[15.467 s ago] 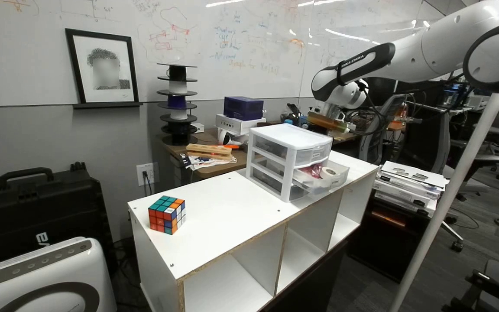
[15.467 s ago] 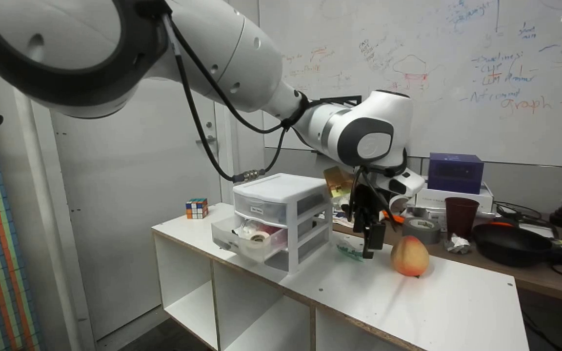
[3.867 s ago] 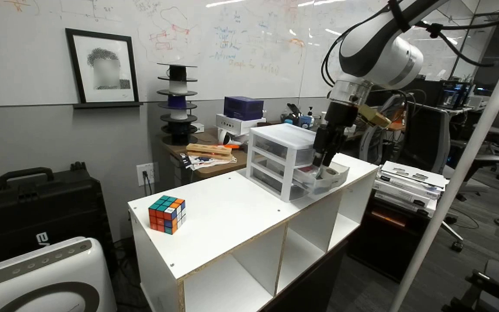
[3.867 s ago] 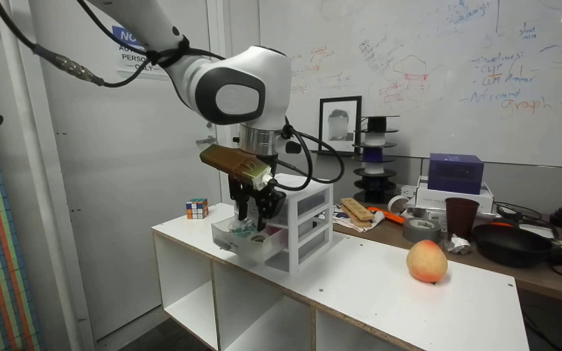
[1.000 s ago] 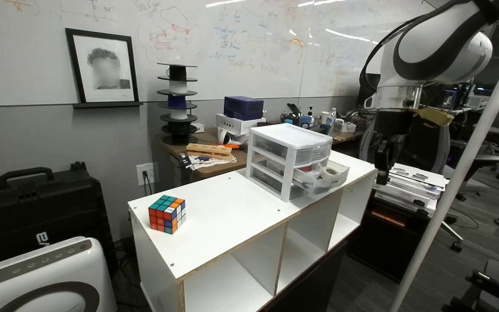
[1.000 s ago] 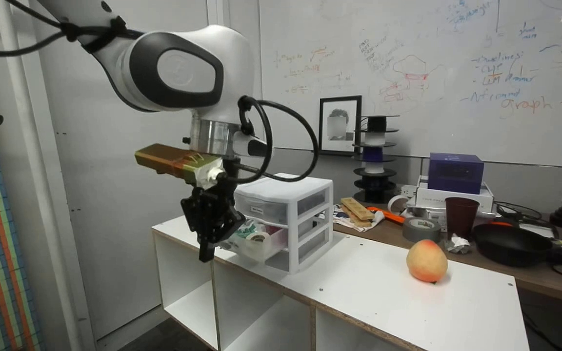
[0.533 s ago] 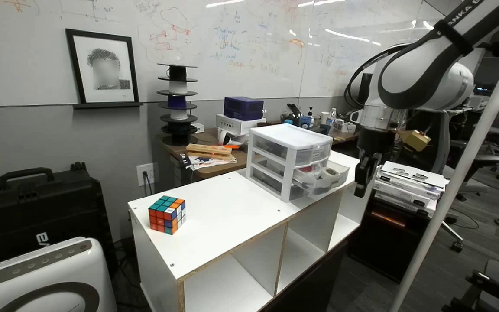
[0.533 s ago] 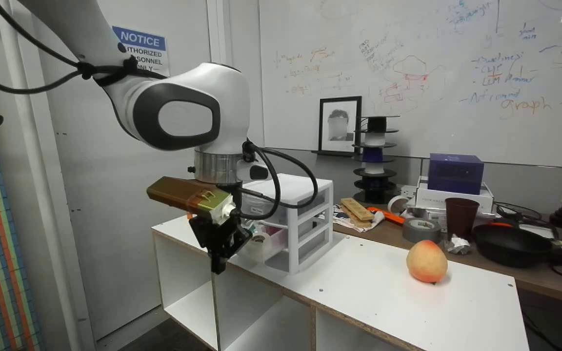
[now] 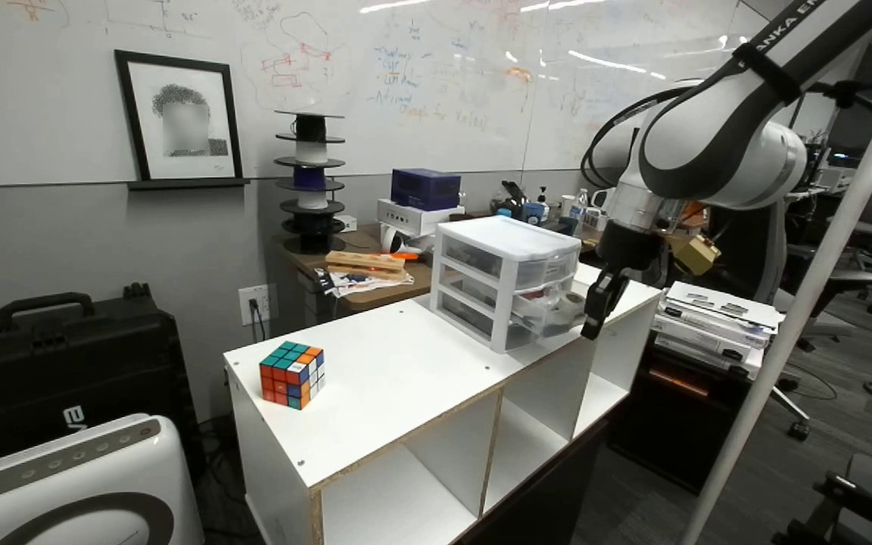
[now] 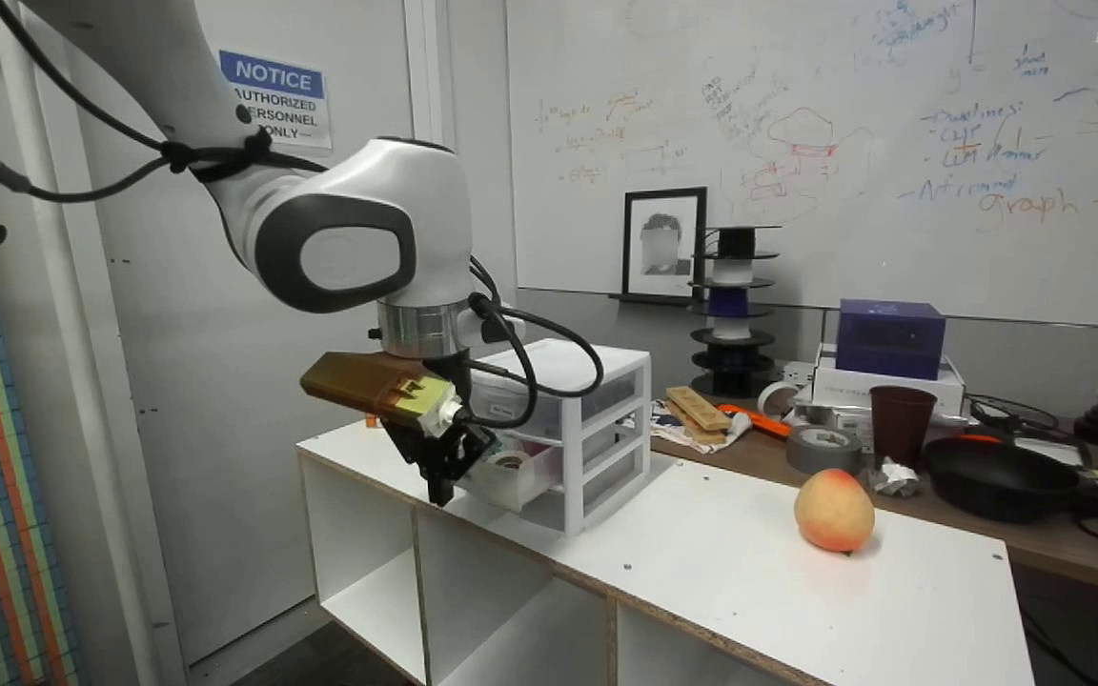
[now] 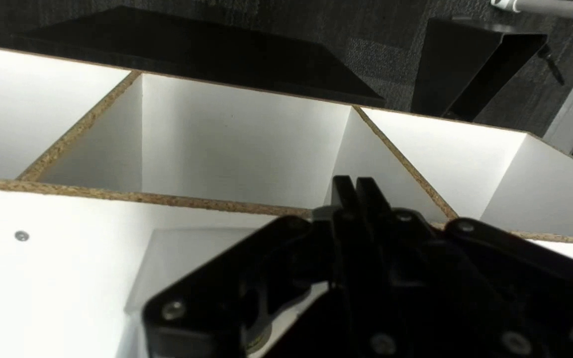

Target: Pick the masking tape and the plastic and put them in the drawer, then close it

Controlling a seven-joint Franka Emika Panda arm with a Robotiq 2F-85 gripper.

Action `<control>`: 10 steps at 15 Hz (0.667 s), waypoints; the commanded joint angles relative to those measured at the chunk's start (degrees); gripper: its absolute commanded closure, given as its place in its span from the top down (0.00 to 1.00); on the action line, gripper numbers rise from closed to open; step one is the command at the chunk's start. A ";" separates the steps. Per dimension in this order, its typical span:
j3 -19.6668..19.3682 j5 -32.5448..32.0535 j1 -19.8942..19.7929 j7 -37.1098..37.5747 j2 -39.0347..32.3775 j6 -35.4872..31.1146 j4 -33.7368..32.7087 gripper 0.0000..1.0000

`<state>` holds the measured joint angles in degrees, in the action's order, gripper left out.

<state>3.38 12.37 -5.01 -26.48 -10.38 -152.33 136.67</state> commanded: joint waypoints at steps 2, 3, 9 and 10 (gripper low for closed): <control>1.95 2.97 -0.58 -1.77 -1.99 -5.49 -2.90 0.10; 2.23 3.16 -0.76 -1.91 -2.40 -6.53 -3.39 0.09; 3.74 2.74 -2.61 -1.93 -6.54 -11.76 -6.60 0.10; 3.90 2.39 -3.03 -1.89 -7.34 -12.65 -7.03 0.09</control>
<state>5.82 14.52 -6.15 -26.84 -14.85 -161.68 132.09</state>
